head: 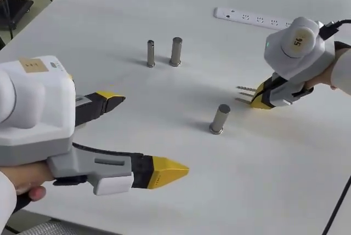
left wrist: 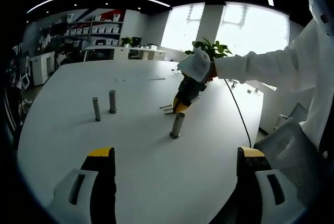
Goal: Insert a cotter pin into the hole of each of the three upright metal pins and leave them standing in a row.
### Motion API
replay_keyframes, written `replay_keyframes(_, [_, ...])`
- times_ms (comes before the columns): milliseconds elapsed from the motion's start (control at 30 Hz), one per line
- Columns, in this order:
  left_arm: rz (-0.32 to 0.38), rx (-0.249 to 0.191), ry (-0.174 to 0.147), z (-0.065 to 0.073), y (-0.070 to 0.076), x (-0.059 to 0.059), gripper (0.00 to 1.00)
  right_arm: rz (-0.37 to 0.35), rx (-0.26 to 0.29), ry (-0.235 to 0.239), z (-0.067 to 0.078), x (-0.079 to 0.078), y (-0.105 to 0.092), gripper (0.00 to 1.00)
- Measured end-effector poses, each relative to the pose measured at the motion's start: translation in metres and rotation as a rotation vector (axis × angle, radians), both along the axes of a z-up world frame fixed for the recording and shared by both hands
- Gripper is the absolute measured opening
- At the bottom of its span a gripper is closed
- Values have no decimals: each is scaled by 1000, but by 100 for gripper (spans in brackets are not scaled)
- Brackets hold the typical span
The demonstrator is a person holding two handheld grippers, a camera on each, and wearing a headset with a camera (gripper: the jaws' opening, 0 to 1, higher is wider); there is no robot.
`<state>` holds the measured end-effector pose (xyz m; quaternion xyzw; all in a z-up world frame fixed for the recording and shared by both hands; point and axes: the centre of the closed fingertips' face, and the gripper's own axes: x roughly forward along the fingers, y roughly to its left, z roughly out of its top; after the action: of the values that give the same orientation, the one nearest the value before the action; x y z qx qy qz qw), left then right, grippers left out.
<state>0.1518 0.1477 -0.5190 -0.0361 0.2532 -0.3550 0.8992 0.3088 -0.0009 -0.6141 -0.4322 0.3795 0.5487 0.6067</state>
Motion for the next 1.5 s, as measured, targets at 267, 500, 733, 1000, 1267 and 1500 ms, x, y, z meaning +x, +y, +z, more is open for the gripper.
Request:
replay_keyframes(267, [-14, -21, 6, 1, -7, 3, 93, -10, 20, -13, 7, -3, -3, 0])
replay_keyframes(500, [-3, -91, 14, 13, -14, 12, 86, -4, 156, -121, 40, -9, 3, 0])
replay_keyframes(733, [59, -234, 40, 27, -17, 30, 78, 28, 258, -240, 80, -33, 10, 0])
replay_keyframes(1000, [41, -341, 55, 51, -30, 50, 67, 52, 336, -362, 109, -52, 21, 0])
replay_keyframes(1267, [-50, -338, 112, 61, -60, 66, 51, 84, 397, -465, 137, -77, 37, 0])
replay_keyframes(1500, [-139, -342, 152, 66, -90, 66, 32, 115, 385, -514, 144, -88, 41, 0])
